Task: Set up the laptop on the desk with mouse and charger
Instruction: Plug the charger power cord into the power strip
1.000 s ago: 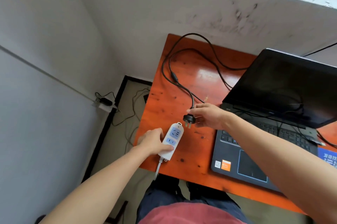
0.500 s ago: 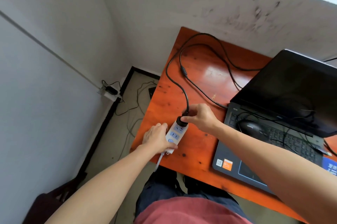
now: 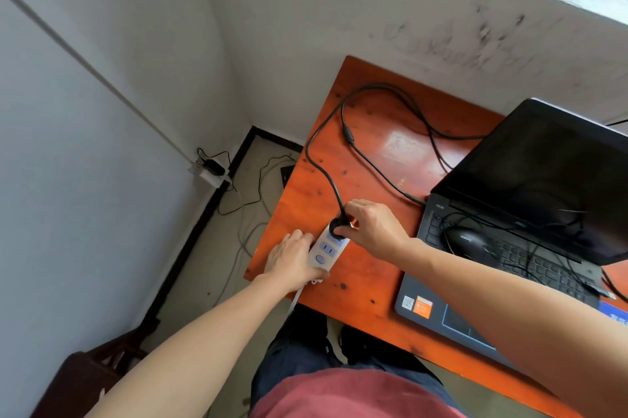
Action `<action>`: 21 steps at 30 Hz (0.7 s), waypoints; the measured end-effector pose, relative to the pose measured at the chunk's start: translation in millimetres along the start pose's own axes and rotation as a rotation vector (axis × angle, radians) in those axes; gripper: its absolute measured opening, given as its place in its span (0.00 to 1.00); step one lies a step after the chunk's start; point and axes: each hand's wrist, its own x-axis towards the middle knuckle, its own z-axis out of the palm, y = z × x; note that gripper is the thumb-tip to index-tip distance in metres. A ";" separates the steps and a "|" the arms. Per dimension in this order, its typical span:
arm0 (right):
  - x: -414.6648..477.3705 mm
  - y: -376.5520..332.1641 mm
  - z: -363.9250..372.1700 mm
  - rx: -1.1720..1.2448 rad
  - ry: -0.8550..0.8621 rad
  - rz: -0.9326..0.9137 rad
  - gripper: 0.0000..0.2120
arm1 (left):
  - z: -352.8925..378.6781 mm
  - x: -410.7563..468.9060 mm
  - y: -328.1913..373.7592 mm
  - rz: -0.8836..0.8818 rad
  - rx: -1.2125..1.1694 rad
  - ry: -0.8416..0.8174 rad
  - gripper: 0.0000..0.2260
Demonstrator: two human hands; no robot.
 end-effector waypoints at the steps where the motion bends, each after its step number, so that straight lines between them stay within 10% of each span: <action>1: -1.0 -1.6 0.0 -0.005 0.005 -0.021 0.11 | 1.0 -2.4 -1.2 0.012 0.001 0.003 0.30; 21: -6.8 -7.8 -3.7 -0.116 -0.119 -0.141 0.11 | 0.3 -10.6 -6.4 0.058 -0.036 0.010 0.31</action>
